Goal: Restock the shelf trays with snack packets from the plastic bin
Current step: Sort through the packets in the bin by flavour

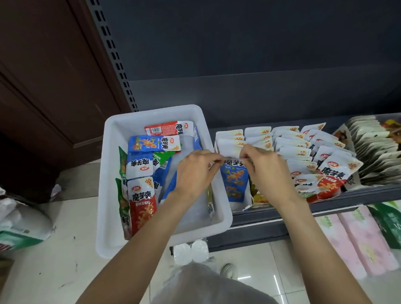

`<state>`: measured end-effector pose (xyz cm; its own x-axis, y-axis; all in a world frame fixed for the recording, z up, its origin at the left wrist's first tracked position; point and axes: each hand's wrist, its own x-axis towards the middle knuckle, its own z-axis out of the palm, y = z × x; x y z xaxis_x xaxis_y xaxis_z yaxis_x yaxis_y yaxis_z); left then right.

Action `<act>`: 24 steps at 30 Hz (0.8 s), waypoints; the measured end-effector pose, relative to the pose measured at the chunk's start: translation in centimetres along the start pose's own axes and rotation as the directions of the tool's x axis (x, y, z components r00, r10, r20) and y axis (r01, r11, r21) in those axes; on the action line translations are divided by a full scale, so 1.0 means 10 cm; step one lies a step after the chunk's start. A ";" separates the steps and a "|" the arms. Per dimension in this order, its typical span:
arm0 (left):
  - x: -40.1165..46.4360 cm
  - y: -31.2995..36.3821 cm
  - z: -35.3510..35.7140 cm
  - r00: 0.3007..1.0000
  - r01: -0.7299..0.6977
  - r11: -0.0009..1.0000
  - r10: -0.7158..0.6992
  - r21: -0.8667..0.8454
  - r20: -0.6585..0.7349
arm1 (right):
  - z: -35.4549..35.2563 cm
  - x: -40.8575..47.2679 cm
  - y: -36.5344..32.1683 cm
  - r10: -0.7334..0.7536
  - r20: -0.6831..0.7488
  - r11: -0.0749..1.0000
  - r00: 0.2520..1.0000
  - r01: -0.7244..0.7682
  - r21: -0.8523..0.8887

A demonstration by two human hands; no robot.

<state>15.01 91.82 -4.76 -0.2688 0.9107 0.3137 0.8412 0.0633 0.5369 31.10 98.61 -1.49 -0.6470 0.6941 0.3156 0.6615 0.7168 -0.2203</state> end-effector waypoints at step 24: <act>-0.69 -1.06 -0.17 0.819 -0.049 0.786 -0.321 0.616 0.475 | 1.34 0.52 -1.07 -0.043 0.754 0.950 0.655 0.261 -0.173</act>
<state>7.11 84.13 -11.30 -0.2675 0.9198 -0.2871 0.9635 0.2565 -0.0763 15.61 95.47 -9.86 -0.7384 0.4741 -0.4796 0.5248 0.8506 0.0328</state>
